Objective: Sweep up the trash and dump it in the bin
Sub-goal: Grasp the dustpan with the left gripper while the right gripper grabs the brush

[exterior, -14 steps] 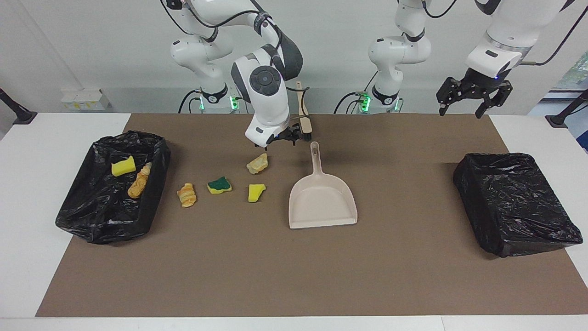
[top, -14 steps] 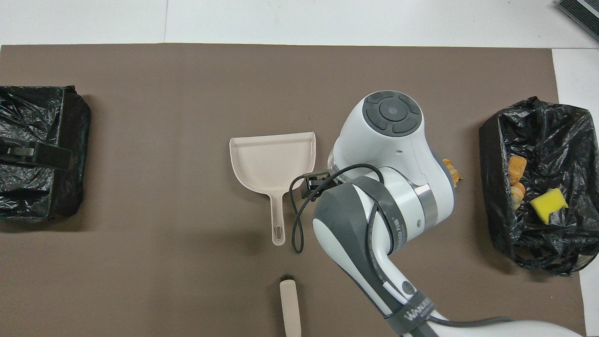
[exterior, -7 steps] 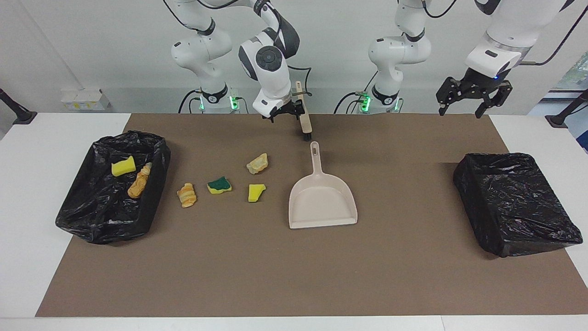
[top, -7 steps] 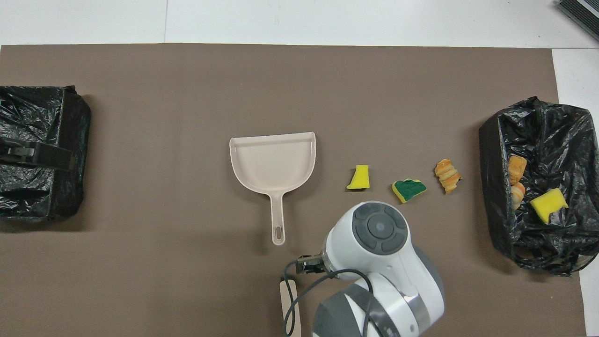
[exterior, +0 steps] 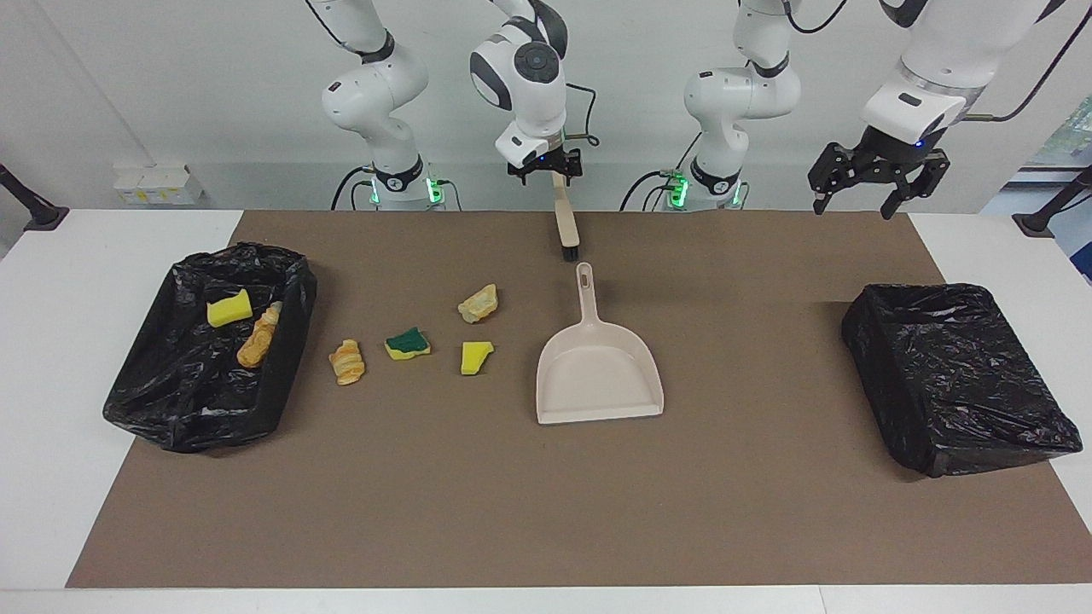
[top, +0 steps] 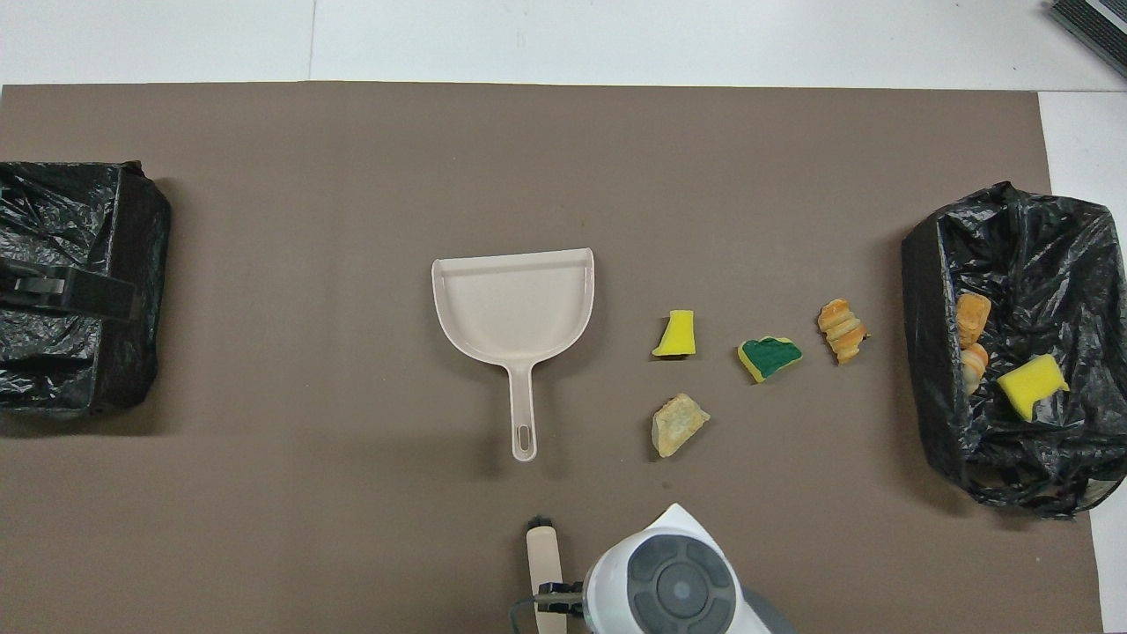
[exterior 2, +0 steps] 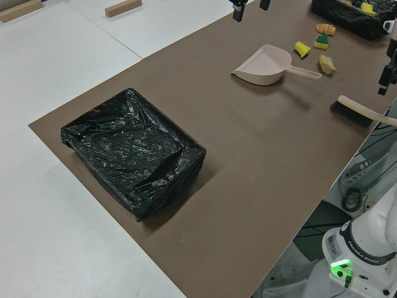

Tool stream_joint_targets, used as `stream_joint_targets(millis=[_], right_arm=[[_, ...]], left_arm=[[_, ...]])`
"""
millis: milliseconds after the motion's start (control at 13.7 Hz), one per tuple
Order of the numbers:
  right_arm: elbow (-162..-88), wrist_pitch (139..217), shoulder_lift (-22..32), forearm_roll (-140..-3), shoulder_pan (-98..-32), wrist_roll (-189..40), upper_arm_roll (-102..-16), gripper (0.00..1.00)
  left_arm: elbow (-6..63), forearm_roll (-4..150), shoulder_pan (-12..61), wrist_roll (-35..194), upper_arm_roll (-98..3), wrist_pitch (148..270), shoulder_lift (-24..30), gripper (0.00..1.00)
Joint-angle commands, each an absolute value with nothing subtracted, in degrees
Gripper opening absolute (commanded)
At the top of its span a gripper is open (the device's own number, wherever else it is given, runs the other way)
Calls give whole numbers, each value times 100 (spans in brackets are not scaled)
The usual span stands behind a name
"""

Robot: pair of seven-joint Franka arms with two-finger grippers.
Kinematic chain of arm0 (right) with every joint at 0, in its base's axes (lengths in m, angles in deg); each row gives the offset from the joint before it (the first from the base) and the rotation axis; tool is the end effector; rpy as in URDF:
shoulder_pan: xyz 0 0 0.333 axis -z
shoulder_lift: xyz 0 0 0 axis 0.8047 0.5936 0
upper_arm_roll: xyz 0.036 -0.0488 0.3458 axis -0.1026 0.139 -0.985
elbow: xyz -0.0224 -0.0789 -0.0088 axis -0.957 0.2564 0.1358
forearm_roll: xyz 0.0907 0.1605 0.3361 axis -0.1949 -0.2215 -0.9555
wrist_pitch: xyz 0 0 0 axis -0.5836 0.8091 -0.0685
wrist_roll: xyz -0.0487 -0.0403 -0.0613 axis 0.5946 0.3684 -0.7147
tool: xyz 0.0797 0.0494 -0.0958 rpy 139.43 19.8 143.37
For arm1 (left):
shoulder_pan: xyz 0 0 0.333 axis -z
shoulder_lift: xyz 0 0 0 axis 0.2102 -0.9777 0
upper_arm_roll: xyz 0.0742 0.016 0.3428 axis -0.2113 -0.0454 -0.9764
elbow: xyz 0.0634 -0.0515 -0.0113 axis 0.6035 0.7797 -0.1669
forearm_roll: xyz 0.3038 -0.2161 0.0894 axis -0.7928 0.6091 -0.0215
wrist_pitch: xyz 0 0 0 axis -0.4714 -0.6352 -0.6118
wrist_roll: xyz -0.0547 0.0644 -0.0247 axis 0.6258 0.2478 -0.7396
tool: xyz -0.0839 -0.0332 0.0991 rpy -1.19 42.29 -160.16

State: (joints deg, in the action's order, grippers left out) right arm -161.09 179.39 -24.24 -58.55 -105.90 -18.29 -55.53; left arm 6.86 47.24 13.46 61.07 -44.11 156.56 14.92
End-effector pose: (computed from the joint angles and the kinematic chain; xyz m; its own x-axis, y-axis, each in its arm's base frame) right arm 0.2155 0.3614 0.4034 0.9640 -0.0254 -0.2646 -0.0409 -0.9977 -0.0533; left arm 0.5182 -0.0720 0.6679 0.9824 -0.1863 0.0102 -0.1862 -0.9825 -0.0070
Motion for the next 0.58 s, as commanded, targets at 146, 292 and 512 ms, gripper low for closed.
stream_joint_targets(millis=[146, 292, 512], right_arm=[[-16986, 18997, -2550, -5841, -11185, -1743, -5570, 85], [-17110, 19113, -2550, -5841, -11369, -1734, -5570, 69], [-17110, 19051, -2559, -5850, -11493, -1620, -5596, 61]], left_arm=[[1451, 4707, 2239, 6973, -4378, 16294, 1565, 100], [1969, 4707, 2644, 7579, -4370, 17032, 1512, 100], [2620, 4707, 3329, 8607, -4378, 17981, 1329, 100]])
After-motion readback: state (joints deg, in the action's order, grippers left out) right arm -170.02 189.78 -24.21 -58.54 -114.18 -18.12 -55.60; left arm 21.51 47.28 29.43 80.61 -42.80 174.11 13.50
